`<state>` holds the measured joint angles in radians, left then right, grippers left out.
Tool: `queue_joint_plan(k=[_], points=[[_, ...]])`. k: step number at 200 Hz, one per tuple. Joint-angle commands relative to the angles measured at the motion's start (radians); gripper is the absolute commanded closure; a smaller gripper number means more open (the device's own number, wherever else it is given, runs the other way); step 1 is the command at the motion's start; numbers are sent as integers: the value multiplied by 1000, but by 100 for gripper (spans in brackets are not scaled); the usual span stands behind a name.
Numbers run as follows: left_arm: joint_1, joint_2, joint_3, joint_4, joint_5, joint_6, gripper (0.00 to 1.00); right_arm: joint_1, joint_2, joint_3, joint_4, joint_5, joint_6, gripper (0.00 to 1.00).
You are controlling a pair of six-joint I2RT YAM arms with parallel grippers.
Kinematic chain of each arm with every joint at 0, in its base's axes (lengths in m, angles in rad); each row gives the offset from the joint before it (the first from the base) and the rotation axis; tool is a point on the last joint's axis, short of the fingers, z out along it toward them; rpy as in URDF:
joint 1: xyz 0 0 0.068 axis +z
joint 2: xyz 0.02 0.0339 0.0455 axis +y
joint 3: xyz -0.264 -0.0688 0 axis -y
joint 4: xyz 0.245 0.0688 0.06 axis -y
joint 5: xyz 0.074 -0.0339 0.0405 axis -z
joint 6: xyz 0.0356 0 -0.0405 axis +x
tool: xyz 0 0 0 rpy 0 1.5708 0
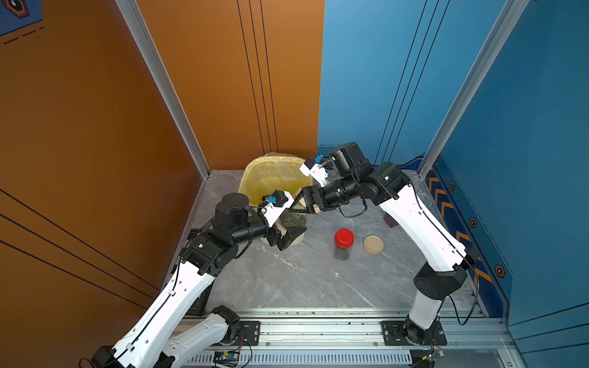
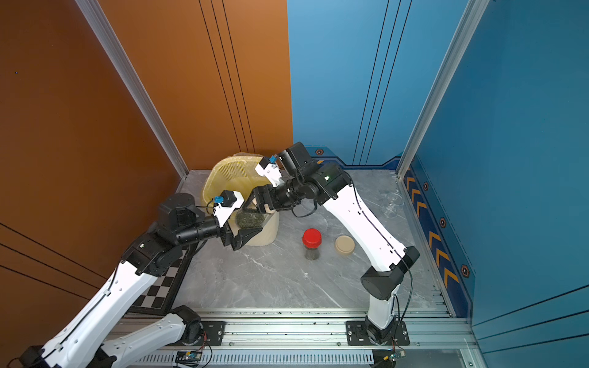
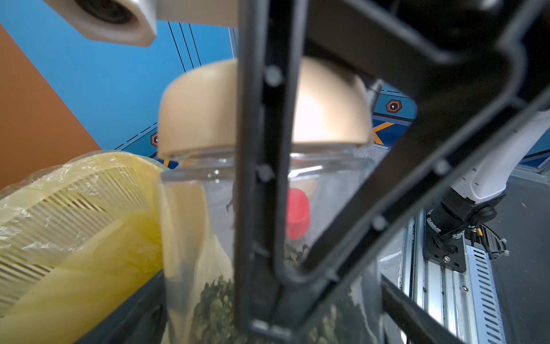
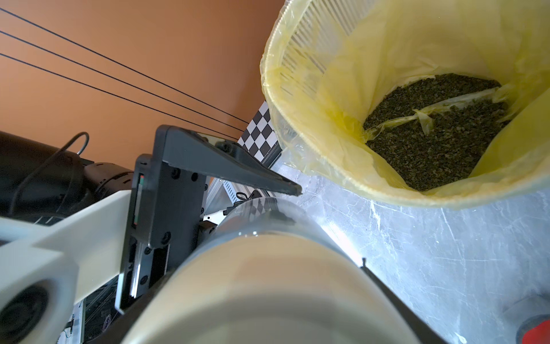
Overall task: Empty moldy tea leaves from jars
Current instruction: Pick up the jar from the center of the board.
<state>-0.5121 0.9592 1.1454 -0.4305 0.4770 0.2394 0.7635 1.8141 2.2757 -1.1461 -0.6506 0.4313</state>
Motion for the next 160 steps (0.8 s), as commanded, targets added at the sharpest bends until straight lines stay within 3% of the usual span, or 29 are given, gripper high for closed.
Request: queue_joint_plan(k=[1, 66, 118, 160], points=[[-5, 5, -4, 16, 22, 9, 1, 11, -4, 14, -2, -25, -25, 58], [-5, 29, -8, 27, 29, -17, 13, 12, 0, 13, -4, -20, -26, 57], [-6, 19, -40, 71, 40, -39, 41, 11, 4, 14, -6, -12, -23, 57], [-13, 33, -51, 90, 59, -67, 49, 14, -4, 6, -14, -2, -27, 56]])
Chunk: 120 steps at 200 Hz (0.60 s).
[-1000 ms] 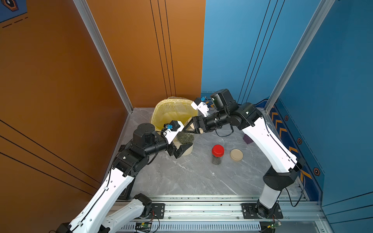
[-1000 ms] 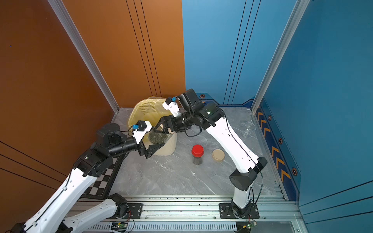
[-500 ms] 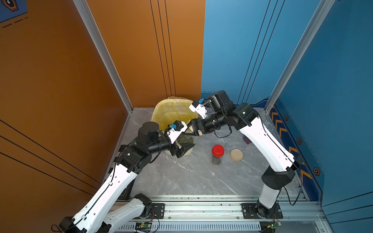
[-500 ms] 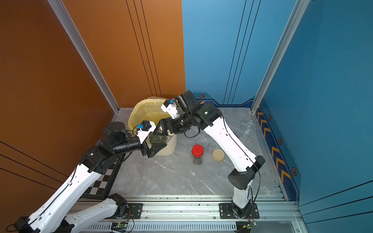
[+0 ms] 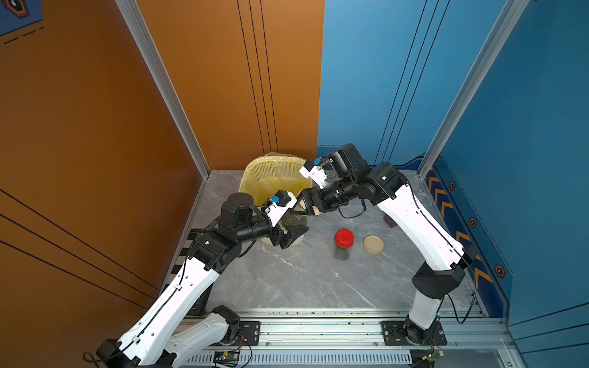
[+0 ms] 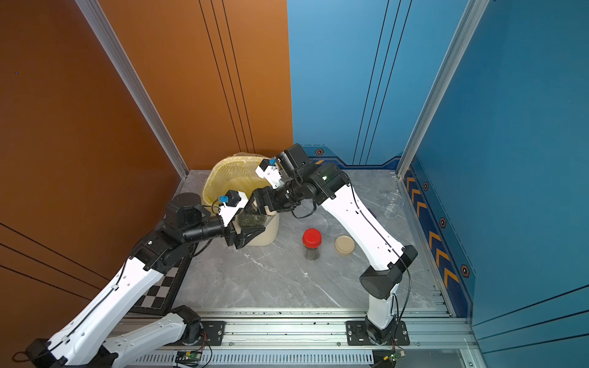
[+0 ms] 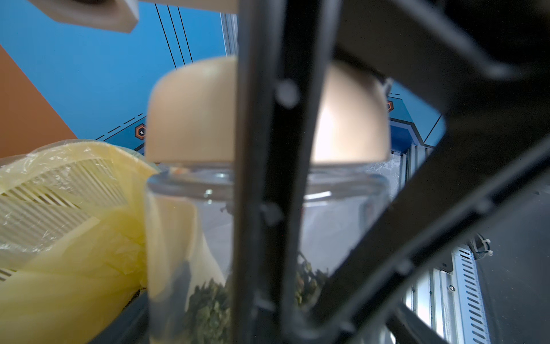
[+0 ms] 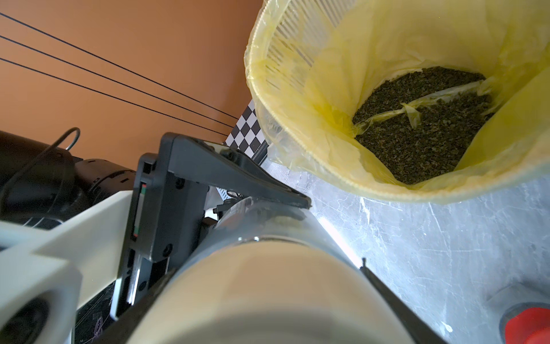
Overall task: Empty moldy tea leaves from jars
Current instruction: Pick up the jar from the center of the board, then unscrew the lid from the jar.
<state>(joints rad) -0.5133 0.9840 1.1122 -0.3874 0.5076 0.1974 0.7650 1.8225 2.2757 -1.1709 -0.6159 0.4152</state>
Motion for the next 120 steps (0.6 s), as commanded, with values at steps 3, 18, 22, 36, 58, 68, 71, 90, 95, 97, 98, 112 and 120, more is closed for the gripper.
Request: queue_joint_plan(k=[3, 18, 22, 36, 58, 68, 71, 90, 95, 97, 98, 112, 120], points=[[-15, 8, -17, 48, 29, -27, 51, 11, -13, 5, 9, -37, -12, 56], [-19, 5, -27, 56, 20, -30, 57, 11, -20, -10, 4, -37, -15, 52], [-22, 4, -30, 58, 18, -30, 57, 12, -23, -16, 4, -37, -18, 51], [-24, -4, -41, 69, 7, -29, 59, 10, -34, -37, 3, -36, -19, 45], [-24, -18, -56, 85, -13, -19, 59, 6, -42, -62, 4, -41, -21, 33], [-24, -23, -61, 96, -23, -14, 59, 5, -41, -68, 3, -40, -21, 29], [-22, -25, -61, 98, -26, -12, 59, 4, -44, -70, 3, -40, -20, 28], [-13, -37, -69, 119, -36, -7, 60, 2, -43, -79, 4, -42, -21, 24], [-11, -40, -72, 126, -36, -7, 60, 3, -44, -82, 4, -44, -20, 23], [-9, -42, -73, 128, -37, -7, 61, 3, -43, -82, 4, -45, -21, 23], [-9, -43, -73, 130, -37, -7, 61, 3, -43, -83, 4, -45, -21, 23], [-2, -49, -75, 147, -40, -6, 63, 3, -47, -92, 4, -46, -21, 21], [1, -52, -75, 155, -43, -5, 65, 2, -49, -98, 4, -46, -21, 21]])
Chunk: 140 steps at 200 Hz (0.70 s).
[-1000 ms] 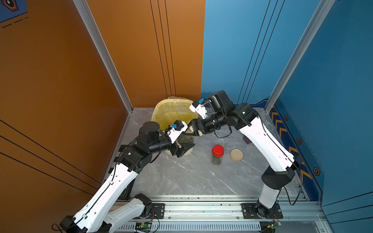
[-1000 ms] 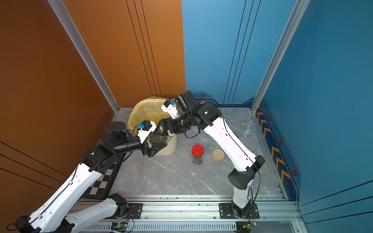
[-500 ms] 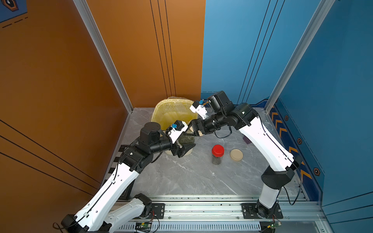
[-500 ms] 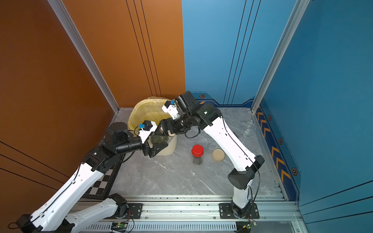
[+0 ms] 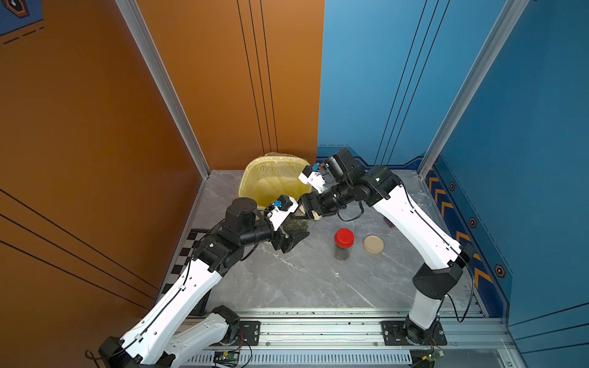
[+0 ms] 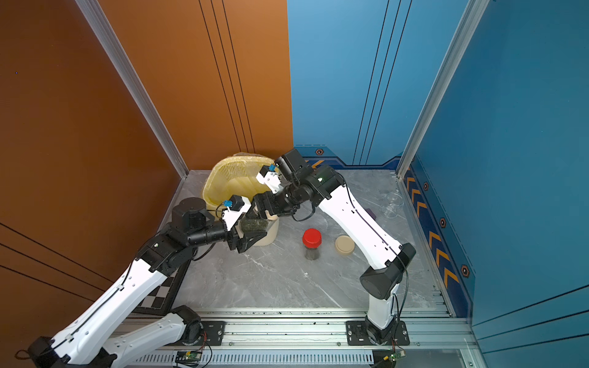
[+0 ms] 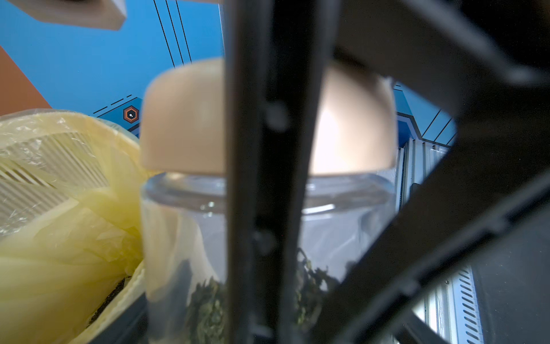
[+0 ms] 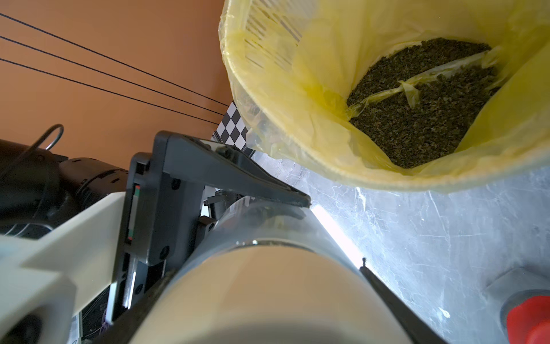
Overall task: Empty moldy tea leaves from jars
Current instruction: Unscrew the lid from the jar.
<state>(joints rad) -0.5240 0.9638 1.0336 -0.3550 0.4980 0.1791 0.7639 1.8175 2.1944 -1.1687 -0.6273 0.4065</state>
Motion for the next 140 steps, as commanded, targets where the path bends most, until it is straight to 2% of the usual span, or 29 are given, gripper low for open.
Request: queue_joint_plan(k=[1, 18, 46, 117, 129, 132, 140], points=[[12, -33, 3, 124, -34, 14, 65, 2, -45, -17, 1, -35, -12, 21], [21, -38, -30, 135, -36, 13, 66, 1, -50, -24, 1, -34, -10, 21], [30, -34, -33, 139, -32, 5, 57, -1, -56, -22, 3, -31, -5, 27], [32, -13, -33, 143, -4, -22, 17, 0, -60, -12, 15, -35, 6, 34], [32, -12, -34, 143, -8, -24, 15, 0, -60, -12, 15, -38, 6, 35], [31, -11, -34, 144, -8, -24, 10, 1, -60, -12, 15, -38, 6, 35], [31, -11, -33, 142, -9, -27, 8, 0, -60, -12, 15, -40, 6, 35]])
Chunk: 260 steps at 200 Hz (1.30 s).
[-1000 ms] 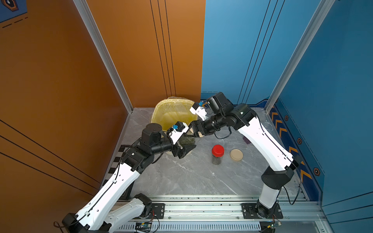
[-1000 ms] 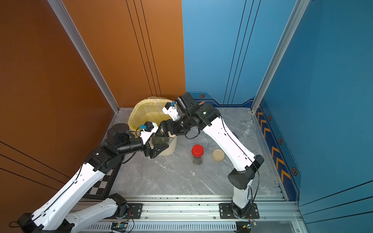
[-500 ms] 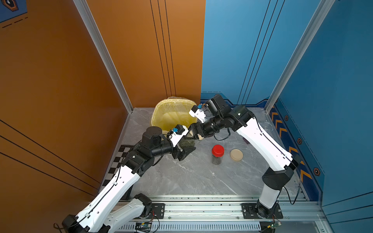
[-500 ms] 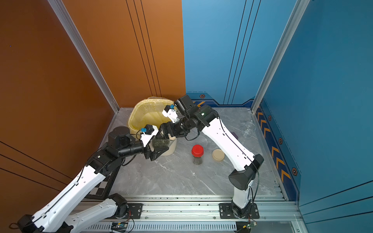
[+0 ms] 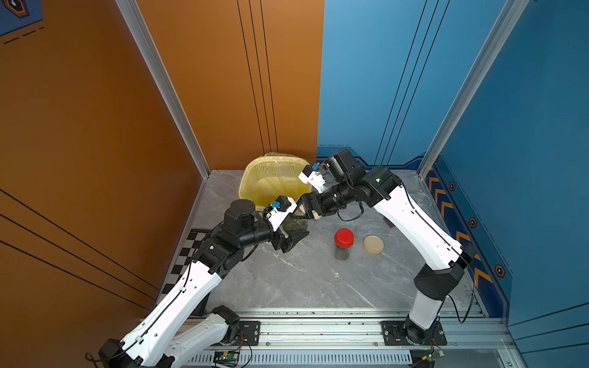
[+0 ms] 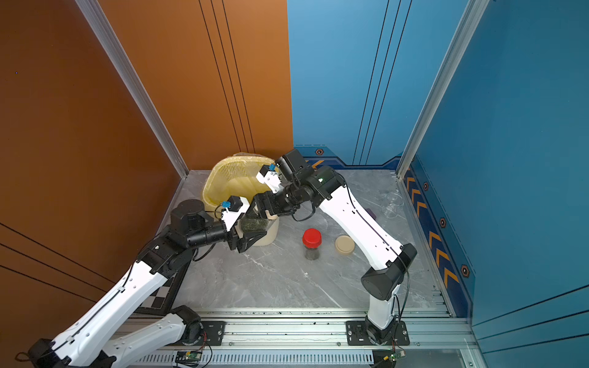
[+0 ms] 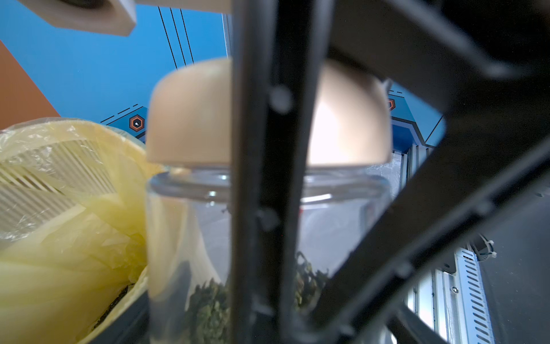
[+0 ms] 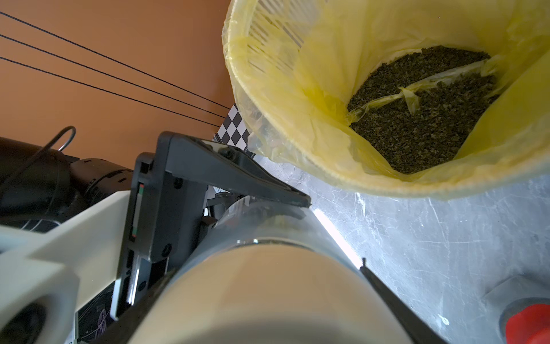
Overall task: Empty moldy tea leaves from jars
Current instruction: Unscrew the lid from the jar.
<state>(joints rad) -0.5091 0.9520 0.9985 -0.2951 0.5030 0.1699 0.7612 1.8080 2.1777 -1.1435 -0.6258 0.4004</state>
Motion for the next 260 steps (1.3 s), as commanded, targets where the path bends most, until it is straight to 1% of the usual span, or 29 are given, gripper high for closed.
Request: queue_joint_plan(k=[1, 26, 99, 130, 149, 177, 200, 211, 213, 221, 247, 254, 260], points=[[16, 1, 3, 83, -14, -18, 8, 3, -50, 5, -10, -42, 12, 35], [17, 12, 8, 84, -8, -22, 3, 4, -47, 5, -7, -57, 14, 36], [18, 36, 10, 82, 13, -34, 0, -3, -48, 8, 11, -90, 30, 38], [18, 44, 9, 82, 18, -36, 2, -4, -51, 8, 17, -96, 34, 38], [20, 45, 4, 83, 12, -32, 0, -9, -52, 4, 25, -110, 41, 39], [20, 44, -1, 93, 16, -26, 8, -10, -52, 1, 27, -112, 43, 40], [20, 44, -11, 97, 19, -27, 12, -10, -52, -2, 31, -119, 48, 41], [20, 45, -12, 98, 20, -24, 13, -9, -54, -1, 33, -118, 50, 41], [20, 45, -14, 97, 19, -24, 16, -8, -54, -1, 33, -119, 50, 41], [21, 47, -15, 97, 21, -23, 21, -9, -55, -2, 33, -118, 51, 41], [22, 53, -17, 97, 31, -25, 29, -11, -56, -7, 33, -116, 49, 40], [23, 52, -18, 98, 32, -26, 31, -11, -56, -9, 33, -115, 49, 39], [23, 50, -22, 138, 31, -25, 32, -10, -56, -12, 33, -114, 50, 37]])
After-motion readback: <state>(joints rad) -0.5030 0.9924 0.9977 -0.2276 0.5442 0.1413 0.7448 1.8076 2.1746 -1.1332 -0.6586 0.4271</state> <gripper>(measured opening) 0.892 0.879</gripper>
